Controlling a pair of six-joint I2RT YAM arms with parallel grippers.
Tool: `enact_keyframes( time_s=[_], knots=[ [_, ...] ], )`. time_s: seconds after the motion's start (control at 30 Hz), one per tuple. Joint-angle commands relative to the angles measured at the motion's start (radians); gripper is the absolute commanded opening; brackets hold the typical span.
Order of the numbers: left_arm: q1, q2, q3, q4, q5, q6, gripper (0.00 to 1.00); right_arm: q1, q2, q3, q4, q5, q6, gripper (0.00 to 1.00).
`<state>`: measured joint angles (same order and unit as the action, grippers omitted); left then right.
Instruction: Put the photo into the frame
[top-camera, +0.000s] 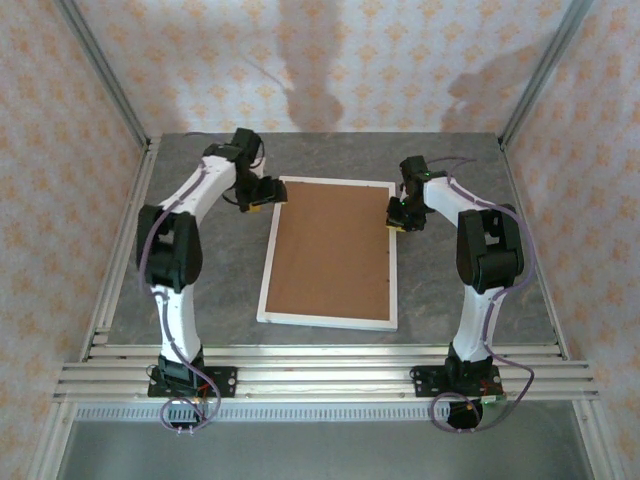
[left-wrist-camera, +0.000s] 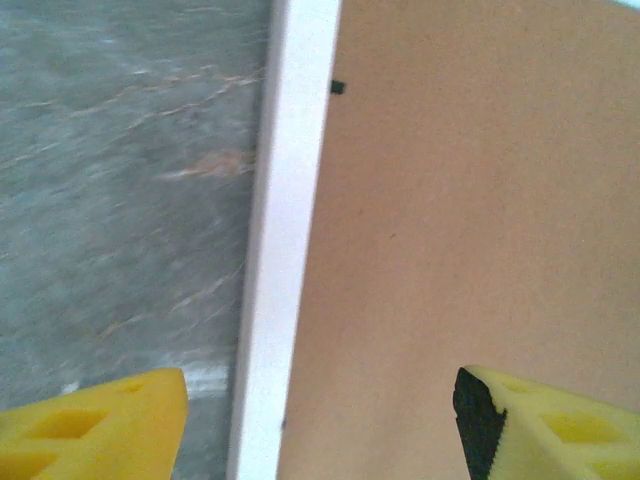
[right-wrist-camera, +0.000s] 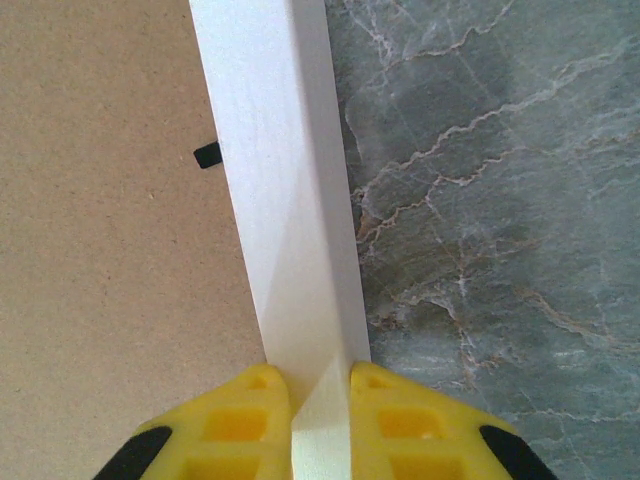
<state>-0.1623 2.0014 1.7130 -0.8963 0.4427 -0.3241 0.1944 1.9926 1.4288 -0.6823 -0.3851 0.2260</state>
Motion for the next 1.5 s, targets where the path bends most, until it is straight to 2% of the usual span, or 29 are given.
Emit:
enact_keyframes(
  time_s=[0.0, 0.2, 0.8, 1.23, 1.47],
  knots=[
    [0.026, -0.064, -0.132, 0.045, 0.017, 0.004, 0.73, 0.008, 0.083, -0.034, -0.025, 0.043, 0.033, 0.15],
    [0.045, -0.085, -0.248, 0.06, -0.007, 0.014, 0.73, 0.008, 0.083, -0.045, -0.014, 0.034, 0.038, 0.16],
    [0.043, -0.02, -0.318, 0.093, 0.024, 0.045, 0.72, 0.009, 0.07, -0.063, 0.01, 0.023, 0.054, 0.18],
    [0.006, 0.036, -0.345, 0.1, 0.042, 0.054, 0.71, 0.01, 0.083, -0.065, 0.013, 0.017, 0.057, 0.18],
    [-0.033, 0.01, -0.381, 0.055, 0.003, 0.069, 0.71, 0.01, 0.073, -0.067, 0.016, 0.022, 0.057, 0.18]
  ],
)
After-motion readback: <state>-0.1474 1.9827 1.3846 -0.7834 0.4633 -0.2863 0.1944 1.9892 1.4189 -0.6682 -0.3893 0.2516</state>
